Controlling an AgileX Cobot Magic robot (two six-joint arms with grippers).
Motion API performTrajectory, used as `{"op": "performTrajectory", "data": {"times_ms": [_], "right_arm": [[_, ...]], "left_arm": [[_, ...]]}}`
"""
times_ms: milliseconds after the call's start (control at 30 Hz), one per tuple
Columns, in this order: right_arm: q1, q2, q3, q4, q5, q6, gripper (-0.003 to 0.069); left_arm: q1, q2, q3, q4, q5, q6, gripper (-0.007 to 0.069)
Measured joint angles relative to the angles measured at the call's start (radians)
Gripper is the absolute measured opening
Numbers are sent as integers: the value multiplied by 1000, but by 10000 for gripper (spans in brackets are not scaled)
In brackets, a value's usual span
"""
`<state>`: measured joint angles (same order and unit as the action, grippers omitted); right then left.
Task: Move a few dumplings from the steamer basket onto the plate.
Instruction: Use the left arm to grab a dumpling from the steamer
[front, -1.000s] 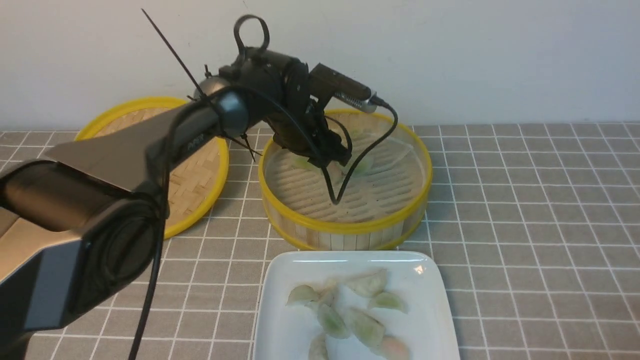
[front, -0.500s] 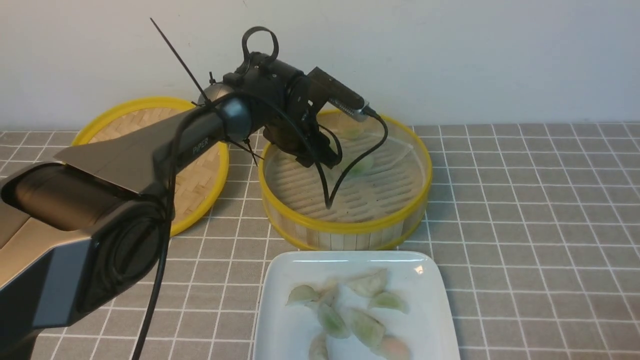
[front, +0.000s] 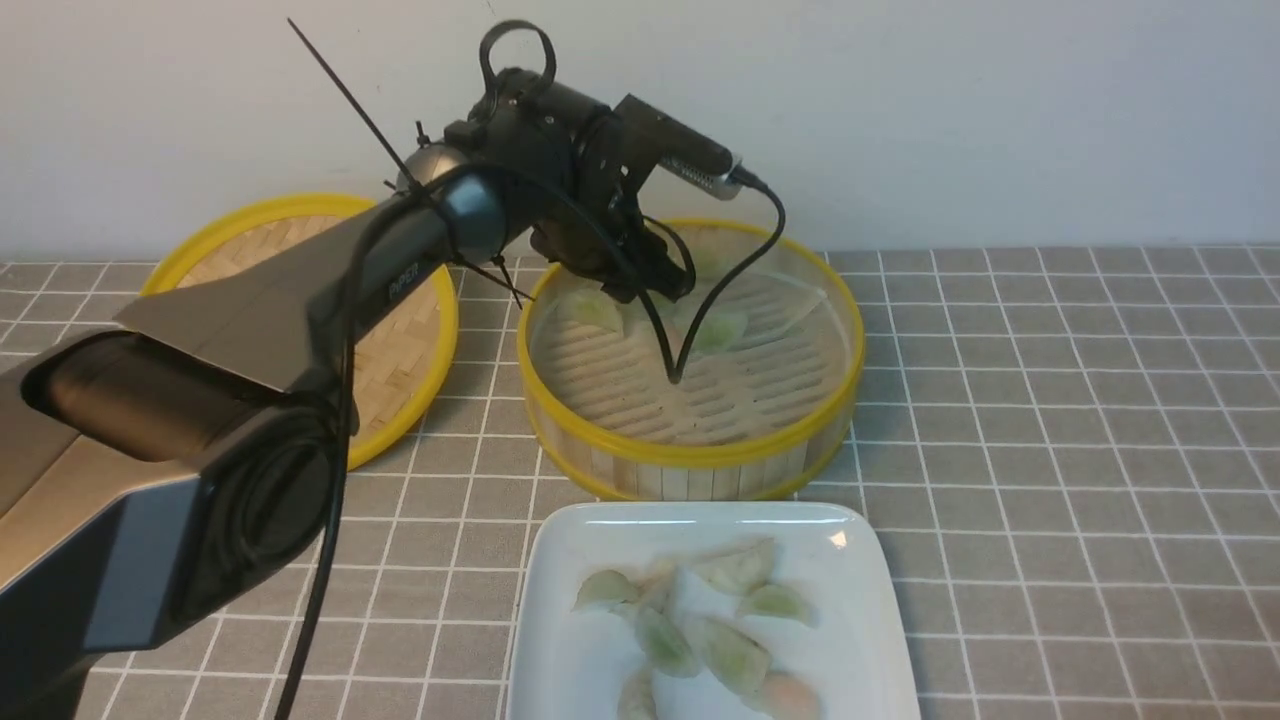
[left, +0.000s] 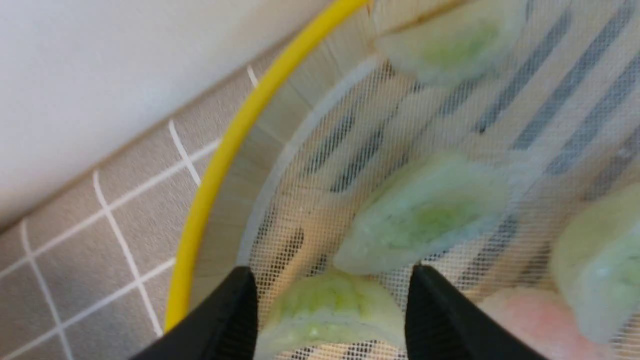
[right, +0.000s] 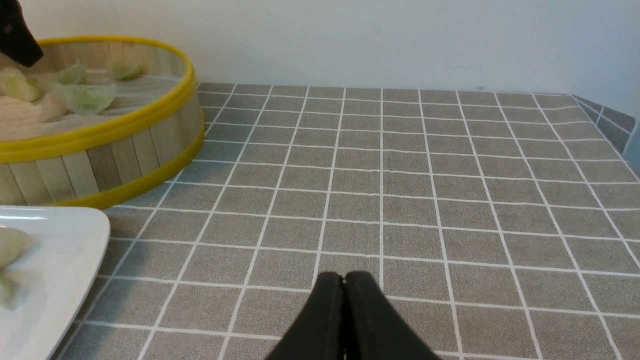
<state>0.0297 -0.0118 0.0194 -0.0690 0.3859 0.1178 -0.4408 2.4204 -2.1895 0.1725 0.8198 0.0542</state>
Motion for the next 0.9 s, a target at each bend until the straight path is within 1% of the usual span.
{"op": "performTrajectory", "data": {"times_ms": [167,300,433,533,567,633,667,700,733,833,900], "right_arm": [[0,0,0,0,0,0,-15],[0,0,0,0,0,0,-15],[0,0,0,0,0,0,-15],[0,0,0,0,0,0,-15],[0,0,0,0,0,0,-15],[0,0,0,0,0,0,-15],[0,0,0,0,0,0,-15],[0,0,0,0,0,0,-15],[0,0,0,0,0,0,-15],[0,0,0,0,0,0,-15],[0,0,0,0,0,0,-15]], "left_arm": [[2,24,-1,-1,17,-14,363],[3,18,-5,-27,91,-29,358],[4,5,-16,-77,186,-18,325],[6,-8,-55,-164,275,18,265],[5,-8,-55,-164,279,18,265],[3,-21,-86,-204,312,44,223],[3,-21,-88,-204,314,46,220],[3,-30,-108,-213,323,65,193],[3,-34,-113,-213,323,76,184],[3,-37,-118,-197,323,97,181],[3,-32,-118,-172,321,103,202]]}}
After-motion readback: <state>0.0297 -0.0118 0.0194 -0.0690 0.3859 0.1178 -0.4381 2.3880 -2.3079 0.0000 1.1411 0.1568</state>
